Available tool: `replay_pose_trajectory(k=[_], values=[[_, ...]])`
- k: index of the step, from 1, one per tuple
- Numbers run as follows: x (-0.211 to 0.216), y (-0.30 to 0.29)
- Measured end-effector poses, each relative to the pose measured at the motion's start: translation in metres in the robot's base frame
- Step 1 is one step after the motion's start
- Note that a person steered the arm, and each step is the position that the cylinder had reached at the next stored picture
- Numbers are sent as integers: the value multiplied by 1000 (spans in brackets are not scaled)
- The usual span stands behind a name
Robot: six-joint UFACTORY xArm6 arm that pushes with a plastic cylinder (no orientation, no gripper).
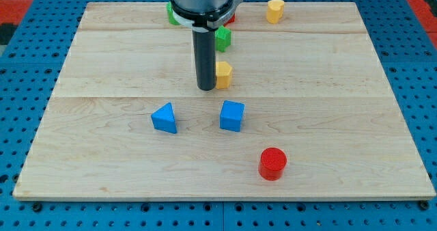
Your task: Move the blue cube to the top of the blue triangle
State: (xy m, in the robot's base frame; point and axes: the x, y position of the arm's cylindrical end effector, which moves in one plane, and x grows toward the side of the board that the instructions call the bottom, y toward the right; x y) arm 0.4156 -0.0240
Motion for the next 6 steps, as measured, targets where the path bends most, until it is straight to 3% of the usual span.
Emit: replay_pose_trajectory(k=[1, 4, 5, 6], values=[[11, 6], [63, 107], [89, 75], [58, 20]])
